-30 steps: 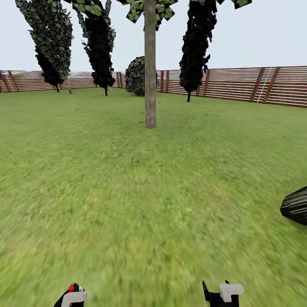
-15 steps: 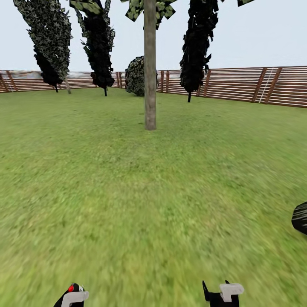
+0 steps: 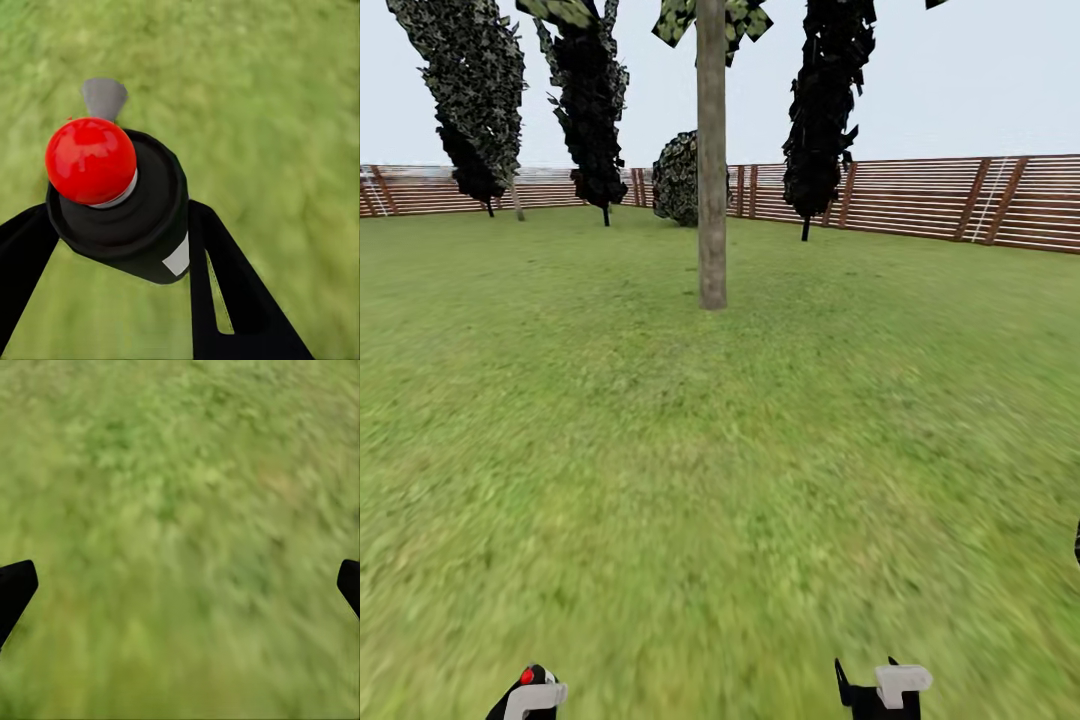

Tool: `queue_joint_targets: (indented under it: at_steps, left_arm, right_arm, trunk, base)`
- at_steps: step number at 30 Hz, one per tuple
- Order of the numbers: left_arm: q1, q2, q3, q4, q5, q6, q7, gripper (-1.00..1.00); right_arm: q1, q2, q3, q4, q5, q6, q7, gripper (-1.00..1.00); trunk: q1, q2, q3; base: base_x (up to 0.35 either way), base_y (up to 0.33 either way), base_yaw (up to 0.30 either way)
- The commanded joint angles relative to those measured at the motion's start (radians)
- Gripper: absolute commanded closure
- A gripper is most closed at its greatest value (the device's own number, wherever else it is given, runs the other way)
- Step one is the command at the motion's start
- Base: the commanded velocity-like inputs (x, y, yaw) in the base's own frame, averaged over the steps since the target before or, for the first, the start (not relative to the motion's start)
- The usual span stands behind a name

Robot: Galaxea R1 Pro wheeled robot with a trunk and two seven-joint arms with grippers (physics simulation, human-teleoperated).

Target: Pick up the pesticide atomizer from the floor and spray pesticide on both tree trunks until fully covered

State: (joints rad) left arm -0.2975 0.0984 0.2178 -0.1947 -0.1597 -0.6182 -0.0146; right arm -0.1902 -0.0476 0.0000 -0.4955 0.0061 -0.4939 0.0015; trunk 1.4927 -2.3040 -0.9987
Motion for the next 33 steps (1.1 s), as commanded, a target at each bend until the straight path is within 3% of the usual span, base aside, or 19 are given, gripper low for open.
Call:
queue_joint_targets:
  at_steps: [1,33]
  left_arm:
    - [0.000,0.000,0.000,0.000,0.000,0.000,0.000,1.00]
    - [0.000,0.001,0.001,0.000,0.000,-0.002,0.000,1.00]
  right_arm:
    - [0.000,0.000,0.000,0.000,0.000,0.000,0.000,-1.00]
    - [0.000,0.000,0.000,0.000,-0.002,0.000,0.000,-1.00]
  trunk:
    - [0.000,0.000,0.000]
    - [0.000,0.000,0.000]
  base:
    - [0.337,0.000,0.000]
    - [0.337,0.000,0.028]
